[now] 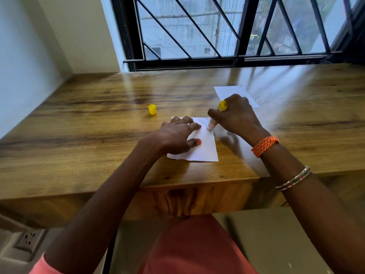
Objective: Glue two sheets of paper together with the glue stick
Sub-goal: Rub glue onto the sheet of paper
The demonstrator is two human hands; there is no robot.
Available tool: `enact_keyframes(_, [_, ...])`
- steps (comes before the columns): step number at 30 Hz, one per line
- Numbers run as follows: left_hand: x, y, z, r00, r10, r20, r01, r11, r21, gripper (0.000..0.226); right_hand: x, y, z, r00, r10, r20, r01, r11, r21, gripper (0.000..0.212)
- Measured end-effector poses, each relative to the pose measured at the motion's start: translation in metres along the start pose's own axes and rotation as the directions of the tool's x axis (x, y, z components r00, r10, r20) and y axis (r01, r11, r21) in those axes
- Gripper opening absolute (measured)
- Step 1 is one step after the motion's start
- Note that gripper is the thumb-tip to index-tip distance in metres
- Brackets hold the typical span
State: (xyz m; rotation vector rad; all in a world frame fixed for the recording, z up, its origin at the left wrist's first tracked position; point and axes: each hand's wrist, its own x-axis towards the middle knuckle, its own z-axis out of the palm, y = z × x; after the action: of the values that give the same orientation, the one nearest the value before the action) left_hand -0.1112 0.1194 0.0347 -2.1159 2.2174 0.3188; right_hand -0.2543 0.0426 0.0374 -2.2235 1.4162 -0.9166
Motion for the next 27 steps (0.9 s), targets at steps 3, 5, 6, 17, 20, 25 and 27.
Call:
enact_keyframes(3, [0.0,-0.001,0.0,1.0,0.003,-0.002,-0.003,1.0,-0.009,0.057,-0.009,-0.002,-0.003,1.0,0.007,0.01,-0.007,1.0,0.004,0.029])
enact_keyframes(5, [-0.001,-0.001,0.001,1.0,0.002,-0.003,-0.002,1.0,-0.011,0.057,-0.015,-0.003,-0.005,1.0,0.012,0.005,-0.012,1.0,-0.012,0.03])
enact_keyframes(6, [0.0,-0.001,0.001,1.0,0.002,-0.004,-0.002,1.0,-0.012,0.057,-0.018,-0.004,-0.006,1.0,0.015,0.001,-0.014,1.0,-0.021,0.03])
enact_keyframes(17, [-0.003,0.001,0.002,1.0,-0.004,-0.004,0.004,1.0,0.013,0.057,-0.025,-0.015,-0.014,0.992,0.052,0.116,-0.048,0.998,-0.038,0.034])
enact_keyframes(20, [-0.004,0.001,0.003,1.0,-0.003,-0.013,0.003,1.0,-0.002,0.056,-0.026,-0.019,-0.016,0.98,0.075,0.182,-0.067,0.996,-0.05,0.033])
enact_keyframes(25, [-0.005,0.001,0.003,1.0,0.003,-0.021,-0.003,1.0,0.003,0.056,-0.029,-0.022,-0.015,0.959,0.109,0.262,-0.101,0.994,-0.045,0.027])
enact_keyframes(27, [-0.005,0.001,0.003,1.0,0.0,-0.022,0.0,1.0,0.0,0.056,-0.03,-0.023,-0.013,0.952,0.123,0.279,-0.113,0.992,-0.053,0.028])
